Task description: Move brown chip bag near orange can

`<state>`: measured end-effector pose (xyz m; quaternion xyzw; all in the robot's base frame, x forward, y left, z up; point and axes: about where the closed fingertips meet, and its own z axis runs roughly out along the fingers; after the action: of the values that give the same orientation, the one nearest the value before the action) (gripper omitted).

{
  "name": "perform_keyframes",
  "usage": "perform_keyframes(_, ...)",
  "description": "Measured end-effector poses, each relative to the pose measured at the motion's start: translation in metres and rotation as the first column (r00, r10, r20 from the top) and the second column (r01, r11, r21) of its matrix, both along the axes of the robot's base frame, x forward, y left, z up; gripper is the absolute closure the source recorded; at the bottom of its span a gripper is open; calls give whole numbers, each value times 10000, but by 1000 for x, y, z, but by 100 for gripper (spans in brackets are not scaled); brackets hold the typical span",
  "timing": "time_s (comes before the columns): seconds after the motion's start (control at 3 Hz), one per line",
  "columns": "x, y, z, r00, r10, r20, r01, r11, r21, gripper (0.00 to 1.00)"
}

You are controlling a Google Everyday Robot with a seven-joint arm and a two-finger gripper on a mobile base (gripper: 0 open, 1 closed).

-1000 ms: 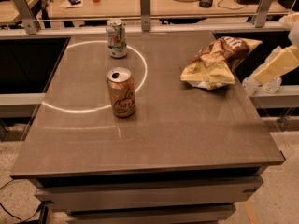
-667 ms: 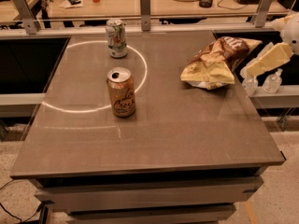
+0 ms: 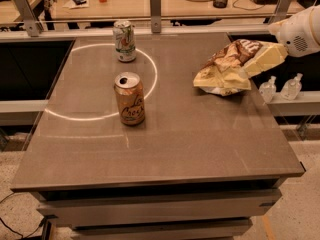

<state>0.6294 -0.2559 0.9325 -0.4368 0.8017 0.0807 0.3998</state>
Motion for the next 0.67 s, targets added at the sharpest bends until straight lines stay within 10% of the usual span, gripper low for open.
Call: perform_keyframes(0.67, 6, 15, -28, 9985, 138, -536, -127, 9997, 200, 0)
